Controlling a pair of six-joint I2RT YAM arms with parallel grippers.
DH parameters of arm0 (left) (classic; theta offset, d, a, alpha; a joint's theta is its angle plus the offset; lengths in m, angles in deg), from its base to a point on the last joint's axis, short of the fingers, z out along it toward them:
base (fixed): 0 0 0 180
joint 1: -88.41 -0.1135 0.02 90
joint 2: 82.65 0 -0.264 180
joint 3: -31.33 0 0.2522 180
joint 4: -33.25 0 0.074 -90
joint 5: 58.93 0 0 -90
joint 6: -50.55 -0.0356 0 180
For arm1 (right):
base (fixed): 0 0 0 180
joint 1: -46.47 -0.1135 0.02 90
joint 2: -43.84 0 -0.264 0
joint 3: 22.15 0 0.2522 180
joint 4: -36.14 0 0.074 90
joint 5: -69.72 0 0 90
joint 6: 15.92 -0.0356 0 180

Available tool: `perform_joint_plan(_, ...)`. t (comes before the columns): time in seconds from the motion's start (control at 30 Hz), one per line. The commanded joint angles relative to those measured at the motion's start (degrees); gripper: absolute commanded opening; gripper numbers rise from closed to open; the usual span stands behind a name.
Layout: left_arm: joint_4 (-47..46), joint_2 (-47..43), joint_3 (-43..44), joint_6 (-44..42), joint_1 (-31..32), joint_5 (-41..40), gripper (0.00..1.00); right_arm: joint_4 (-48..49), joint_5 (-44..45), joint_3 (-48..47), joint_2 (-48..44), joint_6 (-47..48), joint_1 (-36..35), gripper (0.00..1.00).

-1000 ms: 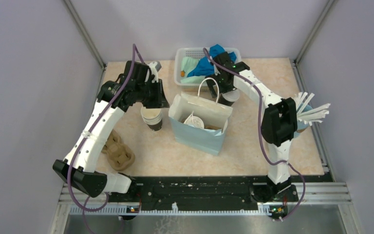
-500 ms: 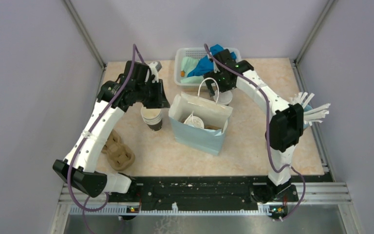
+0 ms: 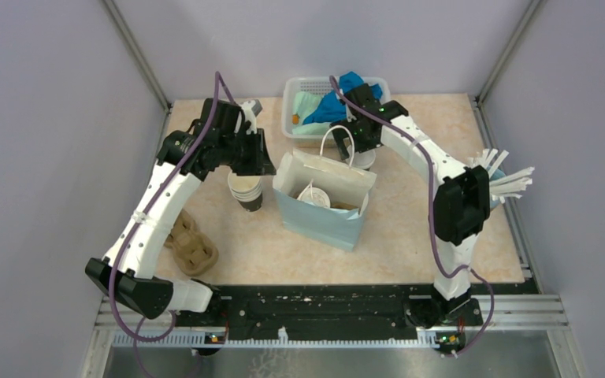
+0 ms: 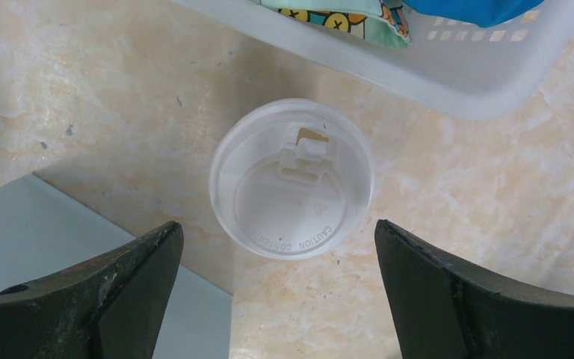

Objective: Pack the takeout coffee

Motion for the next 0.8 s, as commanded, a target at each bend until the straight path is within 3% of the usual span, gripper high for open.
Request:
perform_joint_plan(0.0,0.82,-2.21,1.9,-0.27,0.01,0.22,0.3,2.5,1.29,0.41,0.66,0.64,-0.21,0.99)
perform_joint_plan(0.77,1.0,-2.59,1.54,-0.27,0.01,0.54,0.3,5.02,-0.71,2.3,-0.29,0.25,0.82,0.99)
